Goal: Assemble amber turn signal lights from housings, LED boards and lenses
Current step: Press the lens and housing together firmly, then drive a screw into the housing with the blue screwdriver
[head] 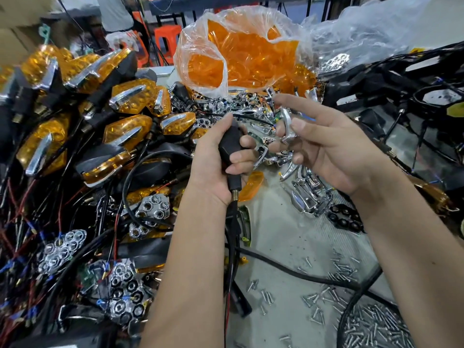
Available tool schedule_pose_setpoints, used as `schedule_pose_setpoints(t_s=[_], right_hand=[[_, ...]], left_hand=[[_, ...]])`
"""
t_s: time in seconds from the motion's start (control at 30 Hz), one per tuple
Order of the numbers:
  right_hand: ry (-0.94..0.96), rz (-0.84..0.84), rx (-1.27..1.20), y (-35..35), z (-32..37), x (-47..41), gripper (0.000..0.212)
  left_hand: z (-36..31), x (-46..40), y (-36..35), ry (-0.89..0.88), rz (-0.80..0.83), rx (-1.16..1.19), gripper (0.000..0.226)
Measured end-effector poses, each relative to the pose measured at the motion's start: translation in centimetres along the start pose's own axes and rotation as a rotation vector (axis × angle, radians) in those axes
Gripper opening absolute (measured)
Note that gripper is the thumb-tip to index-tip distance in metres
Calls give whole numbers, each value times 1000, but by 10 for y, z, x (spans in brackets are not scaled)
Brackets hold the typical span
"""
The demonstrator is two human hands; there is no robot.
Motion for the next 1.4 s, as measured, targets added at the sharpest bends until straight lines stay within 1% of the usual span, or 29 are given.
schedule_pose_setpoints(t_s=[0.07,0.13,0.2,0.23,0.27,0.33,0.43,0.47,0.5,0.57,0.6,0.63,0.67,0.73,0.77,0.83,0.93,1.03,1.1,1.2,1.27,1.33,1.4], right_hand=[[11,32,14,1,-3,1,50],[8,49,6,2,-4,2,53],[4,60,-41,3,-4,1,51],[0,51,-27,4,-5,0,49],[-13,15,32,5,-6,-1,45],[-32,-108,263,10,-10,-4,39],[-59,-224,611,17,-12,-3,43],[-50,-249,679,19,-8,-2,43],[-27,-274,723,21,-1,-1,38],[-1,-271,768,24,16,3,22],[-34,-226,783,25,24,8,15],[-106,-146,808,24,30,12,11],[-218,-38,849,21,33,17,9],[-510,177,954,15,31,31,6],[-648,246,1000,12,29,39,6],[-816,298,1084,6,24,49,5],[-910,329,1249,-3,18,58,8],[-900,345,1440,-14,12,63,10],[-884,349,1472,-19,9,66,16],[-852,379,1501,-23,11,71,18],[-837,375,1486,-22,13,73,19],[-790,361,1411,-20,18,71,17],[-668,333,1271,-20,29,64,12]], left_hand=[[0,-1,-1,-3,16,-17,31],[-1,0,-1,-10,25,-27,32],[-1,1,0,-13,32,-30,30],[-2,1,1,-16,38,-26,29],[-2,2,1,-17,42,-20,29],[-4,3,1,-23,54,-17,29],[-3,2,1,-16,9,-59,32],[-3,1,1,-9,-17,-83,33],[-2,0,1,-1,-41,-105,35],[0,-3,-1,11,-70,-131,36],[2,-4,-2,17,-74,-135,36],[4,-6,-4,24,-74,-138,36],[5,-7,-6,34,-73,-141,37],[11,-10,-10,63,-70,-153,37],[14,-11,-12,79,-69,-162,37],[19,-13,-16,103,-69,-185,37],[25,-12,-19,117,-46,-195,37],[27,-10,-20,119,13,-164,34],[27,-9,-20,123,34,-154,34],[28,-7,-19,133,3,-164,36],[28,-7,-18,137,-21,-156,37],[29,-7,-17,135,-65,-153,38],[29,-8,-14,125,-114,-168,39]])
Point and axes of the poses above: each hand's wrist, its own x-axis away from the middle knuckle, its own y-axis out of the back of the hand, z = x × y, the point moved 2 cm from there along -x, towards the middle knuckle, and after that the axes turned 3 degrees about -x, right-handed, at the moved point
